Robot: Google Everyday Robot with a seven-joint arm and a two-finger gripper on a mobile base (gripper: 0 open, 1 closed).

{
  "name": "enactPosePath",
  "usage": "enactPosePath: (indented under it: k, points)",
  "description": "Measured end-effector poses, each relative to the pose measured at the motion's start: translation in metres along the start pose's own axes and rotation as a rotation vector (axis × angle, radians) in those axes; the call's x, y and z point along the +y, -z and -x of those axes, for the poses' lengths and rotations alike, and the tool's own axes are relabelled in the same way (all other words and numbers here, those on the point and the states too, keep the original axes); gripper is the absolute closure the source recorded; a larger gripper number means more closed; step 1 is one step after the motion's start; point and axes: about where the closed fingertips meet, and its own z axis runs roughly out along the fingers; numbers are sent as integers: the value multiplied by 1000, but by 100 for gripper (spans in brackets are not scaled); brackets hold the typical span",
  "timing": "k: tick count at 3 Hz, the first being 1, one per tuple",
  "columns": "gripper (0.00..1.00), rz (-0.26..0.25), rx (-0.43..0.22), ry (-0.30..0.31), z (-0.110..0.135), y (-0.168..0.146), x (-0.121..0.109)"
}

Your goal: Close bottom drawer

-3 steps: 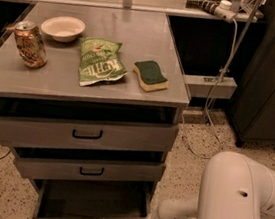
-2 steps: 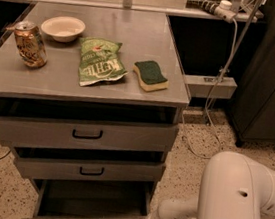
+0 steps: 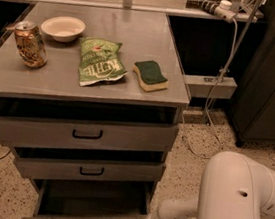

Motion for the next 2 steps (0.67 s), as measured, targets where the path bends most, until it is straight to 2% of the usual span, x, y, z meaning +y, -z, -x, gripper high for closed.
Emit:
enactPosePath:
  k: [1, 2]
  points:
    - [0, 0, 0, 0, 0, 0, 0]
    - [0, 0, 0, 0, 0, 0, 0]
